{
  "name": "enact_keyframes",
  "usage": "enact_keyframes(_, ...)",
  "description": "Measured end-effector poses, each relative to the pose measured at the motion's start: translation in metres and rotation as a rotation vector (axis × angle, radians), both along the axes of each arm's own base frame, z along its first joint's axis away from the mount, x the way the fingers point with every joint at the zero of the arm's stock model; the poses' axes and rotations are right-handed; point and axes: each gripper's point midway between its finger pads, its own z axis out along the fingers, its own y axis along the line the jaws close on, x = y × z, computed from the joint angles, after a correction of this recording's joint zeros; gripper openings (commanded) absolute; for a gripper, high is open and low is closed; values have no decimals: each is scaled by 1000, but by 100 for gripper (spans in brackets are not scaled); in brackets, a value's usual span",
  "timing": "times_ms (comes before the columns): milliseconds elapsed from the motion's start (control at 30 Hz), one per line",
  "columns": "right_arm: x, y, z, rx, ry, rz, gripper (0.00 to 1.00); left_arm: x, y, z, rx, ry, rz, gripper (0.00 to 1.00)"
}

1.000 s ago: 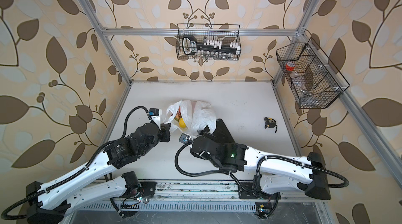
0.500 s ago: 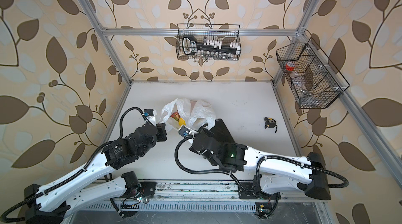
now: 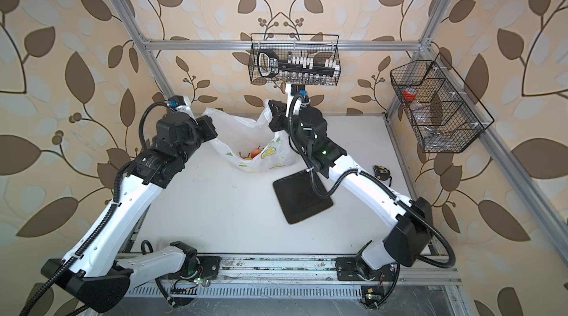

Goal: Take fruits out of the plastic bag
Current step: Shake the plastic bag at the top-center of the table.

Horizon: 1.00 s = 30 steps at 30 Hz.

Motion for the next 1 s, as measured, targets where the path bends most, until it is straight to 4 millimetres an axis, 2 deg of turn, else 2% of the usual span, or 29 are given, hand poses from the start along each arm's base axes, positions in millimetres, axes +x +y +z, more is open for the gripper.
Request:
enact_keyframes(167,41,12,26,127,10,76,0,31,2,25,-4,-21,-25,0)
enact_keyframes(367,74,20,52,206,-18,131,0,67,15,33,-6,-3,-36,0)
enact_keyframes(567,92,24,63,235,-44,159,0,77,4,53,23,-39,-107,0)
enact_keyframes(700,94,28,63,239,-47,192,0,78,0,62,42,-79,-137,0)
enact_keyframes(767,92,31,57,232,-44,212,0,76,-5,56,32,-88,-167,0)
enact_keyframes(833,87,30,34,211,-7,220,0,65,-10,34,7,-64,-194,0)
enact_keyframes(933,70,21,-28,151,106,209,0,31,-23,-19,-49,7,-239,0)
enact_keyframes(1000,52,8,-76,104,192,182,0,-3,-40,-55,-82,61,-292,0)
